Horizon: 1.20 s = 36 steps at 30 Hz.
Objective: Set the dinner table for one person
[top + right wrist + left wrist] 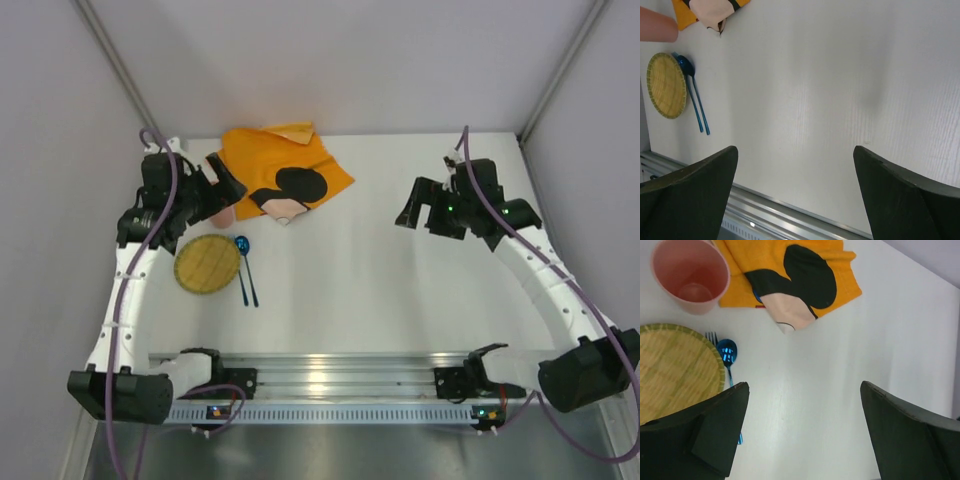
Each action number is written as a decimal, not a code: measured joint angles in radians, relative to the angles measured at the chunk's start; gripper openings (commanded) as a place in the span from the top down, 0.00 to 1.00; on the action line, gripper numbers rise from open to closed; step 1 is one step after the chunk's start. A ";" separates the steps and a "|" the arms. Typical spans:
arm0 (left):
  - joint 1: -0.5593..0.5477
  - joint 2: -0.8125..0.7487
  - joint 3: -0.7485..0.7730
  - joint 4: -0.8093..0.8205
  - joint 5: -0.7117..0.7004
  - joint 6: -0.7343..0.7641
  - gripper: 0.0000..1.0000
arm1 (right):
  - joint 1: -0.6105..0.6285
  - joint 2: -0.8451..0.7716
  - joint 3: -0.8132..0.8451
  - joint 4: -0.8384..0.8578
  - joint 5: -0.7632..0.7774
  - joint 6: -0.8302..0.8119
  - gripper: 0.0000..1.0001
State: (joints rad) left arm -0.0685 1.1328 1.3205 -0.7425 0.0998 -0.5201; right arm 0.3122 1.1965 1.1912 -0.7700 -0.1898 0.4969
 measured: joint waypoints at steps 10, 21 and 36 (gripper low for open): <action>0.026 -0.018 -0.289 0.171 0.261 -0.160 0.02 | 0.000 0.331 0.241 0.039 -0.043 -0.025 0.00; 0.026 -0.008 -0.111 0.021 0.185 -0.043 0.02 | 0.000 1.051 0.813 0.098 -0.191 0.047 0.00; 0.026 -0.104 -0.148 -0.095 0.116 -0.012 0.02 | 0.038 1.414 1.173 0.232 -0.138 0.295 0.00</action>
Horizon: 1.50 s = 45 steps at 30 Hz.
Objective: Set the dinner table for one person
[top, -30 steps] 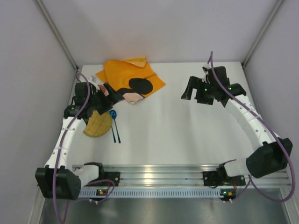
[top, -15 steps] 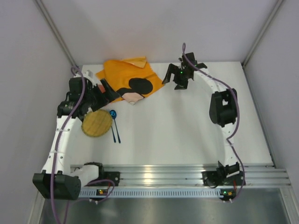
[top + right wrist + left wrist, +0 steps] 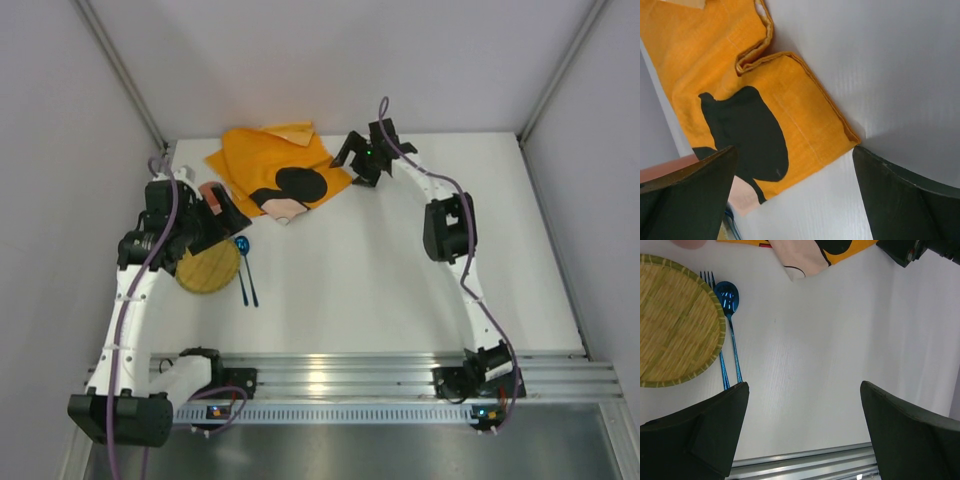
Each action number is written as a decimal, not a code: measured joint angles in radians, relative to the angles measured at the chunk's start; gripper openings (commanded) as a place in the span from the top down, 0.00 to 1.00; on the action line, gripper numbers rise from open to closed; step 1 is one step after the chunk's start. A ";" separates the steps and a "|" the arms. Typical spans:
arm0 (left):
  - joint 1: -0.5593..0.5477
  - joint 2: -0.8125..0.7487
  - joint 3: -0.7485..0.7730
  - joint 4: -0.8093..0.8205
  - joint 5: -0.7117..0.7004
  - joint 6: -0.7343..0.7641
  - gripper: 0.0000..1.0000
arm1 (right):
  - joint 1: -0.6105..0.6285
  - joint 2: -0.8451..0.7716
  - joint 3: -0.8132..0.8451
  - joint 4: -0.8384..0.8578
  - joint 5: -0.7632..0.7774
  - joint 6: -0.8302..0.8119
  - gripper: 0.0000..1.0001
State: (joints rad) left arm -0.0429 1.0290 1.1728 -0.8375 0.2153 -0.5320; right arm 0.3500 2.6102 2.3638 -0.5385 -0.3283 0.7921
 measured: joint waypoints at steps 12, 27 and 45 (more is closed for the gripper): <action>0.000 -0.011 -0.051 -0.034 -0.030 0.009 0.02 | 0.071 0.117 0.103 0.104 0.097 0.118 0.95; -0.068 0.375 -0.013 0.063 -0.039 0.027 0.02 | -0.095 -0.373 -0.706 0.263 0.127 0.101 1.00; -0.459 0.919 0.229 0.216 -0.103 -0.071 0.17 | -0.222 -0.790 -1.284 0.277 0.106 0.070 1.00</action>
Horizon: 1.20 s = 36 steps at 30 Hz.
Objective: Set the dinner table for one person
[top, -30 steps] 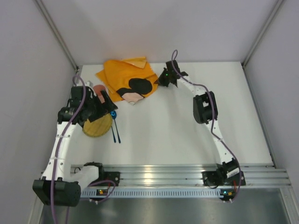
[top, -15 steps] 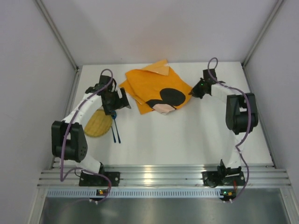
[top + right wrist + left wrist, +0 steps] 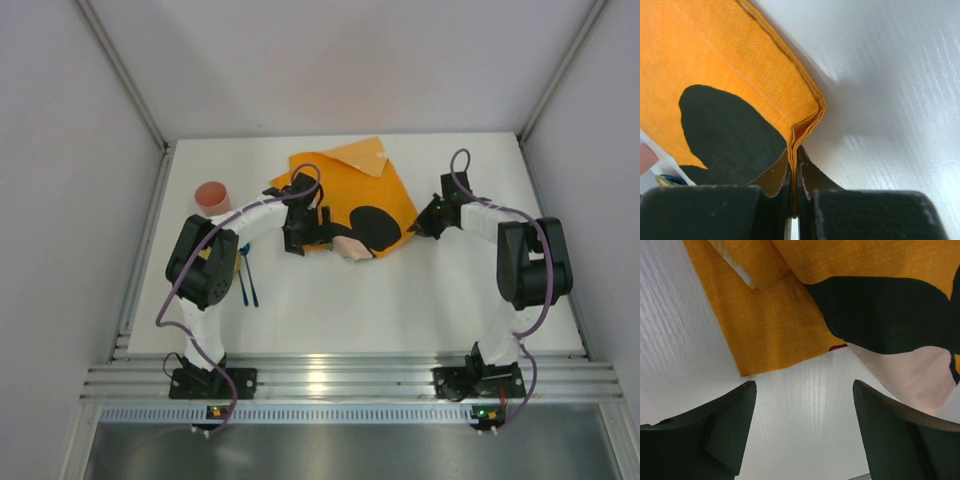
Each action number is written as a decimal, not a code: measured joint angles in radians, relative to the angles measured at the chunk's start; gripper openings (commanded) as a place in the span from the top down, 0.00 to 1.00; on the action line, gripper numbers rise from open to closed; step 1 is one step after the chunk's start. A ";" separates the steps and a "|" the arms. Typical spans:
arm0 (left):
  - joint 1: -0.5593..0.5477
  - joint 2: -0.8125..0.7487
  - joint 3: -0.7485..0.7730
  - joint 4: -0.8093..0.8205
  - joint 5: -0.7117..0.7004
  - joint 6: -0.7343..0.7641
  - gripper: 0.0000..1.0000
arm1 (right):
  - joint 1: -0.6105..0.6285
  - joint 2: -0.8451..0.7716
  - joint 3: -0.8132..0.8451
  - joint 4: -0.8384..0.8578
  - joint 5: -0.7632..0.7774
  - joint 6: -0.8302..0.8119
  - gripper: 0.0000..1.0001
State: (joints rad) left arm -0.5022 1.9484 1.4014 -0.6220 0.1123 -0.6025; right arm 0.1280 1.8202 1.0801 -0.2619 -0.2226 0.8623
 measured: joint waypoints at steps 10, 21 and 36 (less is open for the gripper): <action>-0.010 -0.026 -0.071 0.005 -0.175 -0.051 0.18 | -0.013 -0.064 0.000 -0.002 -0.021 -0.032 1.00; -0.009 0.026 -0.023 0.042 -0.237 -0.060 0.49 | -0.016 -0.064 0.000 -0.027 -0.056 -0.082 1.00; 0.029 0.082 0.069 0.051 -0.147 -0.009 1.00 | -0.098 -0.064 0.047 -0.071 -0.082 -0.102 1.00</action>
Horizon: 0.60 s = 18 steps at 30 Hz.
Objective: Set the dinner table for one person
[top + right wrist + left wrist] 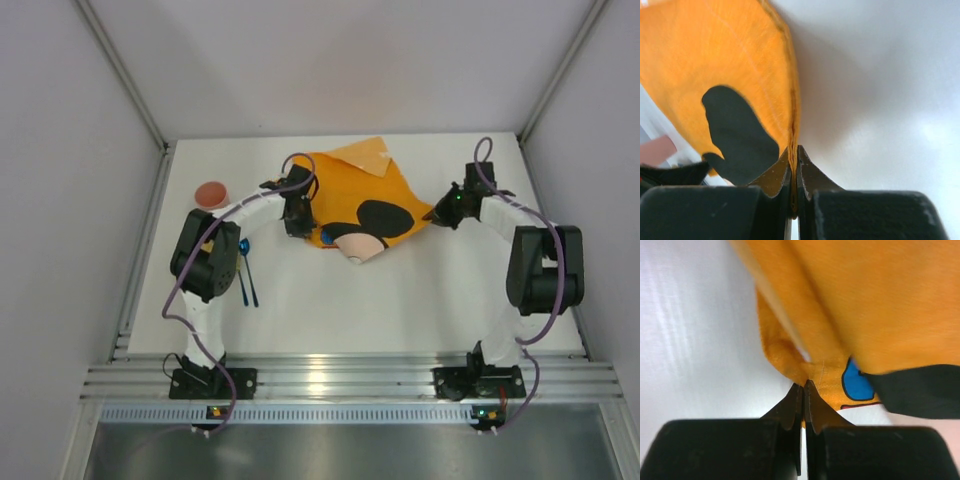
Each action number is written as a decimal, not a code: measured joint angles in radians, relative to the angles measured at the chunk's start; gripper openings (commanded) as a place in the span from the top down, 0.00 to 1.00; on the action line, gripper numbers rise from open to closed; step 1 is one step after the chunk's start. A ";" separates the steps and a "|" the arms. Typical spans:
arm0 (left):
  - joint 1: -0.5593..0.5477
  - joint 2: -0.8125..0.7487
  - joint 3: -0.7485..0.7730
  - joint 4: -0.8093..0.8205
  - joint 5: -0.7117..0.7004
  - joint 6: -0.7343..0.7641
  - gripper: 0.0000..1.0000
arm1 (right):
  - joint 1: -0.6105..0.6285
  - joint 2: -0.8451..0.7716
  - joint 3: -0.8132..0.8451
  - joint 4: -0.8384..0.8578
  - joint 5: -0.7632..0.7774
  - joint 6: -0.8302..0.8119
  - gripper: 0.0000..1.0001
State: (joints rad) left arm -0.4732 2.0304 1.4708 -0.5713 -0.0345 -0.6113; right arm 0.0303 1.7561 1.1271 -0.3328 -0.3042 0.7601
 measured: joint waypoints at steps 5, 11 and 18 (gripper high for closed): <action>0.137 -0.080 -0.038 -0.039 0.006 0.014 1.00 | -0.196 -0.045 -0.009 -0.035 0.024 0.002 1.00; 0.220 -0.280 -0.117 -0.089 0.027 -0.005 1.00 | -0.264 -0.195 -0.199 -0.119 0.027 0.026 1.00; 0.208 -0.375 -0.212 -0.147 0.023 -0.027 1.00 | -0.235 -0.276 -0.291 -0.186 0.034 0.042 1.00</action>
State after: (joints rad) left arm -0.2649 1.6550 1.2587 -0.7181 -0.0120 -0.6384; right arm -0.2047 1.4799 0.8364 -0.5190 -0.2699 0.8024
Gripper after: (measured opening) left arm 0.021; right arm 0.008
